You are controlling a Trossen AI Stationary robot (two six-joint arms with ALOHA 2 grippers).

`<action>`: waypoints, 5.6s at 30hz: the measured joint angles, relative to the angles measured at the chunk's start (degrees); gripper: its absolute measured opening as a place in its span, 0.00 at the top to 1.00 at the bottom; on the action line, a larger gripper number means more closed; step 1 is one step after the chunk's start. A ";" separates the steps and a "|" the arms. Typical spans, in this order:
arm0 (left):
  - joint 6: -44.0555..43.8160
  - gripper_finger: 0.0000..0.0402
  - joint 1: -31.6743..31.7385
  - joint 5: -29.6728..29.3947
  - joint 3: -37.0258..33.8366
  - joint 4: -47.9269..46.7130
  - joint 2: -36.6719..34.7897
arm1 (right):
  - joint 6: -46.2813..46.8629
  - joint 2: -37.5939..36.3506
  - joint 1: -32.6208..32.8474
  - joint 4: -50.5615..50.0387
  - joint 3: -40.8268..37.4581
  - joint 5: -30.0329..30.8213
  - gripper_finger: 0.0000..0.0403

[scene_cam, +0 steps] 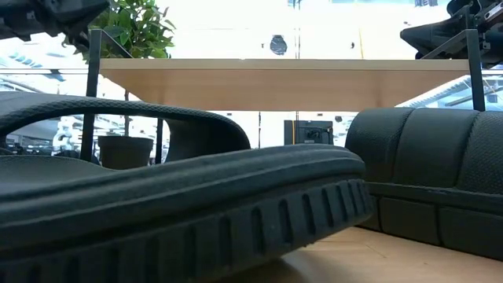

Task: Pick and place slides into the shelf
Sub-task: Put the black slide on the shelf

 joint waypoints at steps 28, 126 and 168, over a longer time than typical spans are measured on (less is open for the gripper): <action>-0.37 0.95 -0.01 -0.46 0.00 -0.37 0.03 | -10.59 2.46 -0.02 -7.63 12.11 -9.02 1.00; -4.71 0.95 -0.01 -0.53 0.00 -5.92 0.05 | -11.49 11.26 0.37 -39.88 36.98 -12.55 1.00; 1.78 0.95 -7.98 3.44 3.80 15.68 23.63 | -11.61 11.26 0.37 -41.18 36.94 -7.67 1.00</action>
